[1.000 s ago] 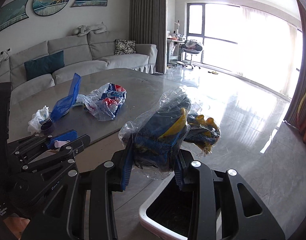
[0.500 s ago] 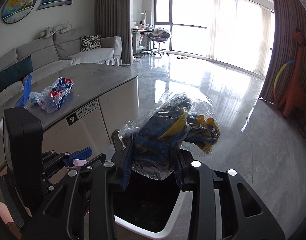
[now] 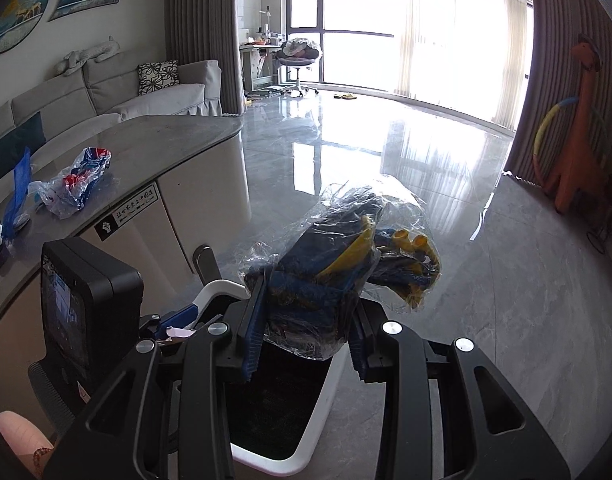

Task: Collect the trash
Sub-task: 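Open the left tool over the bin to drop the pink box, then lower the bag of blue-yellow items into the bin and open the right tool, then move both tools back over the table toward the remaining trash, then close the right tool on the blue mesh bag while the left tool closes on the purple lid, then carry the purple lid and blue mesh bag over to the white bin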

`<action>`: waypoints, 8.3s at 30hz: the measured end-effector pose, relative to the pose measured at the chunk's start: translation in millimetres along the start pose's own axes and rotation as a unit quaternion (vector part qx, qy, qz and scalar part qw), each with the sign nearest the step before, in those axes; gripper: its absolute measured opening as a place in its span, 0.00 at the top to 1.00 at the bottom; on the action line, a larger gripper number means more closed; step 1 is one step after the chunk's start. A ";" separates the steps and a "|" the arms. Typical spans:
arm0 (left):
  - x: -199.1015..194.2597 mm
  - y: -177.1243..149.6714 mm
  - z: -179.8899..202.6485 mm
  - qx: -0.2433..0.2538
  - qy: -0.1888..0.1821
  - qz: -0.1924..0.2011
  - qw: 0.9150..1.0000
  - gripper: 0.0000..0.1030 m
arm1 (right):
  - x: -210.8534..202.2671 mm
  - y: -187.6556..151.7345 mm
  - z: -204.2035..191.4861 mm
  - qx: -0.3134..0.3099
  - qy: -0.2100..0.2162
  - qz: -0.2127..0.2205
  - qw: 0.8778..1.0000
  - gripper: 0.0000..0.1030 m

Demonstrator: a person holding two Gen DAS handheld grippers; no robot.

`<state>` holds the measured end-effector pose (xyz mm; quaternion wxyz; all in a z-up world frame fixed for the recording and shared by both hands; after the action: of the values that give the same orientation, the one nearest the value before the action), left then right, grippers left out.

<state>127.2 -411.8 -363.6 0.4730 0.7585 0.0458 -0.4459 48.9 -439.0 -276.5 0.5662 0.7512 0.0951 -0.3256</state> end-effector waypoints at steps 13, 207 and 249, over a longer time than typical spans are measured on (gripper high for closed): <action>1.3 -0.1 4.3 0.007 0.031 -0.001 1.000 0.05 | 1.9 -2.3 3.5 -0.002 0.001 -0.007 1.000 0.64; -196.0 33.2 -347.3 -0.134 0.319 0.130 0.929 0.52 | 38.3 140.2 -280.1 -0.118 0.267 0.076 0.954 0.96; -122.9 36.4 -72.2 0.015 -0.007 0.085 0.996 0.52 | -51.4 30.1 -13.8 0.046 0.072 0.081 0.993 0.96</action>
<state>117.3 -333.7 -239.3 0.4983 0.7635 -0.0283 -0.4099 30.0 -425.0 -220.1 0.5471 0.8031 0.0595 -0.2283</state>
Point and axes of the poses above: each gripper's, at about its wrist camera, not at the fingertips, and x roughly the way its jaws point, z to its right, y to its top, the point moved 3 cm from there along x, roughly the way its jaws point, and after that the axes turned 14 degrees about y, right-handed, at the moved point
